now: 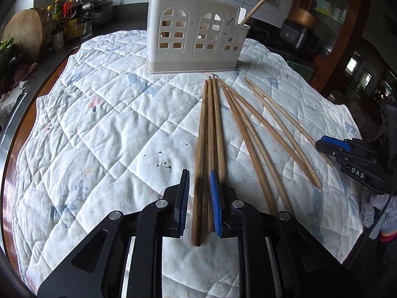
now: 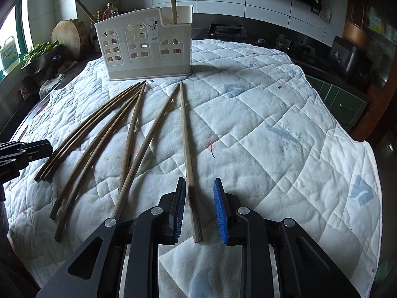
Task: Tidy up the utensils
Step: 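Grasp a chopstick with the left tool while the right tool grasps another, then lift both held chopsticks and carry them over the white holder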
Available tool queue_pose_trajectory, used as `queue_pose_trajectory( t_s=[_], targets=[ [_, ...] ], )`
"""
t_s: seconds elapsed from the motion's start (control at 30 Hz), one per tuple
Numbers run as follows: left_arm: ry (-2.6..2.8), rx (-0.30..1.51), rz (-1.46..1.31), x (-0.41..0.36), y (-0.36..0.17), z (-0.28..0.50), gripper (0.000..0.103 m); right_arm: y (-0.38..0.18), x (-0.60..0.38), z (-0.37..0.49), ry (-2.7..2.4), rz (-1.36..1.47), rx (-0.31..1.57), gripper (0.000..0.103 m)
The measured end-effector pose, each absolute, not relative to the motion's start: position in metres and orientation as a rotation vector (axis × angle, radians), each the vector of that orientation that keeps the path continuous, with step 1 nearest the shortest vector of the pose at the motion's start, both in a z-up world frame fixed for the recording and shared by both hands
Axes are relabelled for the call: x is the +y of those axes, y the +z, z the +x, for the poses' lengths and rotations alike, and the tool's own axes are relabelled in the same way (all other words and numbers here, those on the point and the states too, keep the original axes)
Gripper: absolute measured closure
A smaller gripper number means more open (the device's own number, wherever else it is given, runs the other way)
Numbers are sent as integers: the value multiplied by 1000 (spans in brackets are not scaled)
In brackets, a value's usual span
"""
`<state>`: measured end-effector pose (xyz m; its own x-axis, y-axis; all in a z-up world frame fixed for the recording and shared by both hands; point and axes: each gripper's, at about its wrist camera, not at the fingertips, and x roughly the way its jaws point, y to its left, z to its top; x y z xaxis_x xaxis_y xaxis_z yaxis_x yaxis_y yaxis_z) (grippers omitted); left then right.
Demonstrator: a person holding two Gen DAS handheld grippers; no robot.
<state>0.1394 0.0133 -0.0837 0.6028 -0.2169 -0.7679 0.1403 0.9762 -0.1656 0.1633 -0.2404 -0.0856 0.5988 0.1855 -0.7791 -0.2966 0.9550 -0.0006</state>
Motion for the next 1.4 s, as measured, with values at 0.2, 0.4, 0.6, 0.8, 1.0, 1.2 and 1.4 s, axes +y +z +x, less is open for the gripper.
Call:
queue_pose_trajectory(
  t_s=[0.2, 0.4, 0.6, 0.8, 1.0, 1.2, 1.4],
  targets=[
    [-199, 922, -104, 16, -92, 145, 91, -88, -240, 165, 283, -132, 898, 87],
    [-185, 934, -105, 14, -97, 147, 91, -90, -239, 166, 281, -138, 904, 87],
    [-174, 934, -142, 16, -98, 148, 91, -93, -238, 169, 279, -141, 913, 87],
    [-162, 929, -145, 14, -95, 147, 96, -91, -239, 167, 280, -132, 899, 93],
    [-181, 905, -149, 14, -86, 143, 97, -75, -241, 158, 284, -124, 849, 94],
    [-187, 858, -150, 18, -67, 138, 97, -43, -242, 150, 295, -114, 765, 96],
    [-200, 789, -146, 21, -38, 132, 97, -1, -239, 147, 322, -99, 676, 96]
  ],
)
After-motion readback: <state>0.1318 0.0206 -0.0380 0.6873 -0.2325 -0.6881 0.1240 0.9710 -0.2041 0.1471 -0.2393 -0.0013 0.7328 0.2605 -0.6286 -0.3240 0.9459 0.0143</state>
